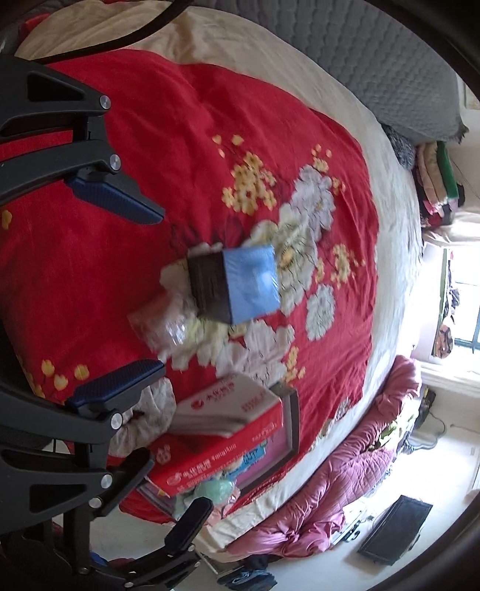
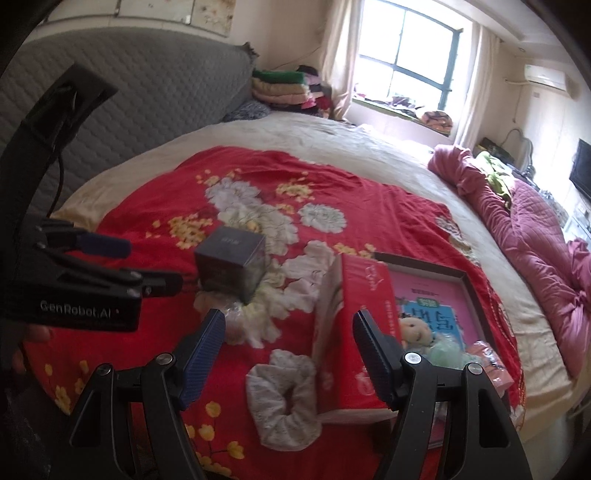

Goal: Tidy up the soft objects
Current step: 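Withdraw both tools from the tray toward the bedspread, then grasp the white floral scrunchie with the right tool while the left grasps the clear bag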

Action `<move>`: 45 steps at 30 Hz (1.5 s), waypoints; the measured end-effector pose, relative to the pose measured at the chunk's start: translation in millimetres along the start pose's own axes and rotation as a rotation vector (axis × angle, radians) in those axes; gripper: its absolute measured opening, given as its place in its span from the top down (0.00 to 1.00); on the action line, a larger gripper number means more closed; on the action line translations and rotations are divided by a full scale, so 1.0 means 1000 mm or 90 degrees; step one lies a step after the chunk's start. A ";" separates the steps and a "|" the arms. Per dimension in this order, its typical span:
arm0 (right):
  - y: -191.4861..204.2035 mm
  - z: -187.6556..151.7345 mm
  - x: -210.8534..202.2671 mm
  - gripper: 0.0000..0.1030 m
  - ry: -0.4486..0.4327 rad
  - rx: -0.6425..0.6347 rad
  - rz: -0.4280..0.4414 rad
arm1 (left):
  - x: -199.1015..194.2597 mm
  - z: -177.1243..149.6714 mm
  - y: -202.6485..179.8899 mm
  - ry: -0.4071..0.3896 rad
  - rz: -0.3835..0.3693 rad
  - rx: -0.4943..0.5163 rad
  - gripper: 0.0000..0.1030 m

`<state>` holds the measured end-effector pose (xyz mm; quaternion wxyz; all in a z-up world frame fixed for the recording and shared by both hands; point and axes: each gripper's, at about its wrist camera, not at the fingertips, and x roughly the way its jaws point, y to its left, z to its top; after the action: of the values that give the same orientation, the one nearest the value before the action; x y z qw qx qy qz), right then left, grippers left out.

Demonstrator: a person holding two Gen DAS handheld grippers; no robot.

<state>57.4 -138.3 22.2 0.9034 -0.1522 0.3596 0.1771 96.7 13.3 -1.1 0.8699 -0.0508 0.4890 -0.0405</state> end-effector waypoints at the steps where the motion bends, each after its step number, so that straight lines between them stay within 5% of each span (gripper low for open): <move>1: 0.005 -0.001 0.003 0.29 0.006 -0.008 0.000 | 0.001 -0.001 0.002 0.001 -0.003 -0.002 0.27; 13: 0.030 -0.034 0.039 0.29 0.084 -0.078 -0.017 | 0.047 -0.014 0.010 0.046 -0.034 -0.029 0.27; 18: 0.029 -0.050 0.056 0.29 0.122 -0.076 -0.003 | 0.078 -0.007 0.007 0.076 -0.092 -0.052 0.27; 29: 0.036 -0.068 0.088 0.30 0.170 -0.146 -0.066 | 0.116 0.001 -0.001 0.115 -0.090 -0.049 0.27; 36: 0.039 -0.074 0.103 0.42 0.156 -0.173 -0.105 | 0.124 0.003 -0.004 0.118 -0.102 -0.050 0.27; 40: 0.043 -0.079 0.115 0.70 0.150 -0.212 -0.147 | 0.128 0.003 -0.005 0.119 -0.106 -0.055 0.27; 45: 0.035 -0.078 0.118 0.86 0.139 -0.187 -0.141 | 0.134 0.001 -0.009 0.122 -0.108 -0.061 0.27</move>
<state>75.9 -114.2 -120.4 0.8412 -0.3391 0.4066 0.1098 167.2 -11.7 -112.9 0.8091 -0.1295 0.5653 -0.0954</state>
